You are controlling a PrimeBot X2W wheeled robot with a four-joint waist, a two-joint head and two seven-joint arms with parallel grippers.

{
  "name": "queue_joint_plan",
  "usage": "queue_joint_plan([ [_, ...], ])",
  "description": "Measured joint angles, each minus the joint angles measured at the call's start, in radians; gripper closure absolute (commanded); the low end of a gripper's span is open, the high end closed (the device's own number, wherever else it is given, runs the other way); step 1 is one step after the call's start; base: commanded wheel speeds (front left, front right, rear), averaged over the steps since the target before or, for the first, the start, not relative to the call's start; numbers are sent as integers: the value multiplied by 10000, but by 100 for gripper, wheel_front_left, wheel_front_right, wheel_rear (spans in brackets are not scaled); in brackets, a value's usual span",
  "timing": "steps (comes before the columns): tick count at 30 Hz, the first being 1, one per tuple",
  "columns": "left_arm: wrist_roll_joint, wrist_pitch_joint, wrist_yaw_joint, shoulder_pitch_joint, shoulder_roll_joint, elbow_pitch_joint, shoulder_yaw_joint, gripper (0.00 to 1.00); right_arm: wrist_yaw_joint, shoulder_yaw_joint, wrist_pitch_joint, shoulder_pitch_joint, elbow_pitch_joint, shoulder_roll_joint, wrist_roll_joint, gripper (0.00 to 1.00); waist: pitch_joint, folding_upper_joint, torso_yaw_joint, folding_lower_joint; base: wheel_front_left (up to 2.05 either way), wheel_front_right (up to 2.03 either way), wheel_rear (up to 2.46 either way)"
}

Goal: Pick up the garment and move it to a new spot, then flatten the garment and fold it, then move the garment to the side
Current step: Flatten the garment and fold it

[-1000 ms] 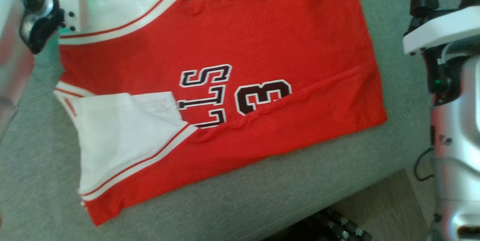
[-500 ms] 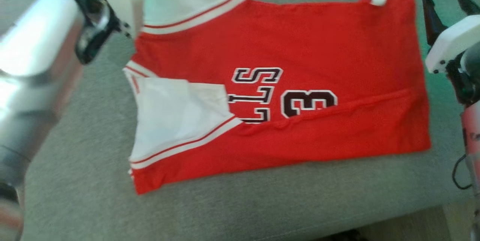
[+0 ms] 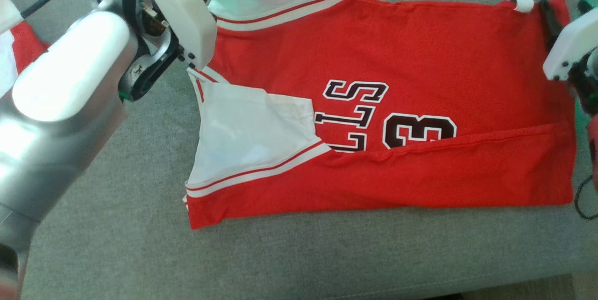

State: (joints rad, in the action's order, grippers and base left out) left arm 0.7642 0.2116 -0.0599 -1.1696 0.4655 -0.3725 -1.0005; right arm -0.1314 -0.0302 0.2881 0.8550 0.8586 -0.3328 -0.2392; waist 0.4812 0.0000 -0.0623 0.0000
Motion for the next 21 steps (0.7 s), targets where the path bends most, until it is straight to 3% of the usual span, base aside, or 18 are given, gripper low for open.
queue_joint_plan([
  [5, 0, 132, 209, 78, 107, 245, -6, 100, 0, -178, 445, 535, 508, -13, -527, 0, 108, 0, 12, 0, 0, 0, 0],
  [6, 0, 163, 263, 81, 196, 240, -6, 100, 0, -324, 583, 601, 545, -6, -844, 100, 107, 0, -26, 0, 0, 0, 0],
  [12, 0, 161, 353, 82, 328, 201, 0, 100, 0, -698, 518, 600, 499, 10, -1549, 100, 47, 0, -101, 0, 0, 0, 0],
  [21, -194, -568, 648, 37, 443, -196, 326, 100, 0, -915, -1181, 895, 249, -75, -2027, 100, 113, 0, -196, 1, 0, 0, 0],
])
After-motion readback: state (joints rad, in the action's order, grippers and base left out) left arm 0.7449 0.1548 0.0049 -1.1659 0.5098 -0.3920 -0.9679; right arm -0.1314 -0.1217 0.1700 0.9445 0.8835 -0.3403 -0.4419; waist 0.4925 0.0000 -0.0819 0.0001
